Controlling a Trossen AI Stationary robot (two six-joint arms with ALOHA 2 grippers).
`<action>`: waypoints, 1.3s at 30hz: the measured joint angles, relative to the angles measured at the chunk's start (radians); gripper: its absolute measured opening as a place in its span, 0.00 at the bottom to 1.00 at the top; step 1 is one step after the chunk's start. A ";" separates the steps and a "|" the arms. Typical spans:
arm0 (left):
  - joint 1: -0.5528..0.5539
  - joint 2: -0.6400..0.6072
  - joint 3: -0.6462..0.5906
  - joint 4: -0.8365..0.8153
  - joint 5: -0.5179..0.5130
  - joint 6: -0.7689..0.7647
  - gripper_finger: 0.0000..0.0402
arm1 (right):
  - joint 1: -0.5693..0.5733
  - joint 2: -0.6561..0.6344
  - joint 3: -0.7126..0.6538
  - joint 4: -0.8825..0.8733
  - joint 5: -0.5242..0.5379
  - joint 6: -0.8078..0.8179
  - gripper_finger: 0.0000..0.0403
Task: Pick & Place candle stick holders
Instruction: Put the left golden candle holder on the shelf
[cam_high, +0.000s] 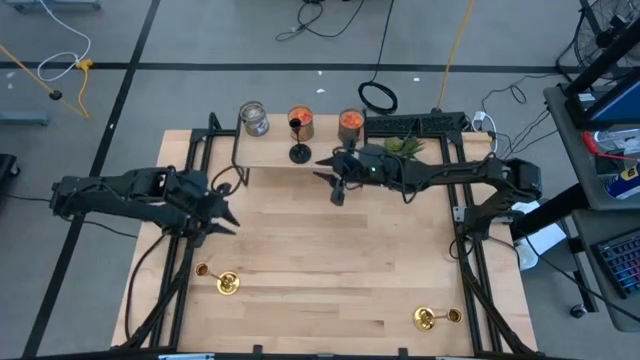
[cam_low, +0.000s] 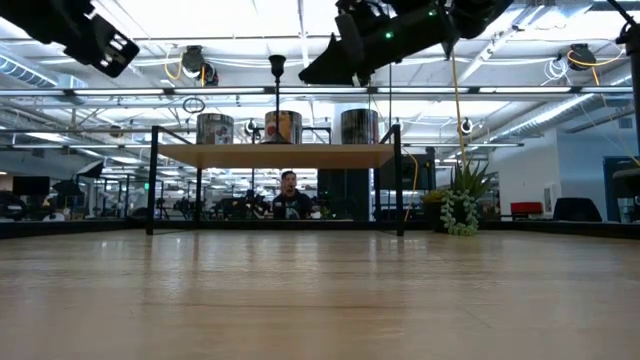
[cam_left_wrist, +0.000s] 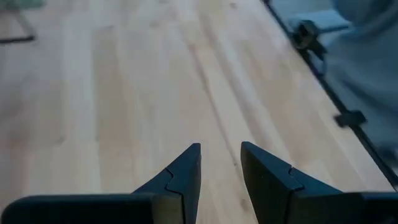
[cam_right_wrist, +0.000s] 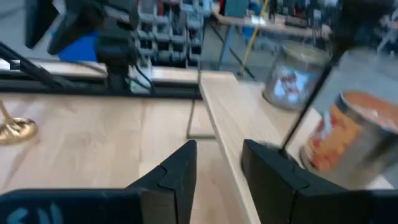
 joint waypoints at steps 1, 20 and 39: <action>-0.014 0.000 0.000 0.000 0.005 0.018 0.29 | 0.007 -0.002 -0.013 0.031 0.000 -0.006 0.31; -0.176 -0.033 0.005 -0.163 0.058 0.480 0.29 | 0.031 -0.004 -0.086 0.194 -0.003 -0.065 0.31; -0.269 0.063 0.005 -0.124 0.215 0.414 0.29 | 0.041 -0.004 -0.086 0.217 -0.003 -0.065 0.31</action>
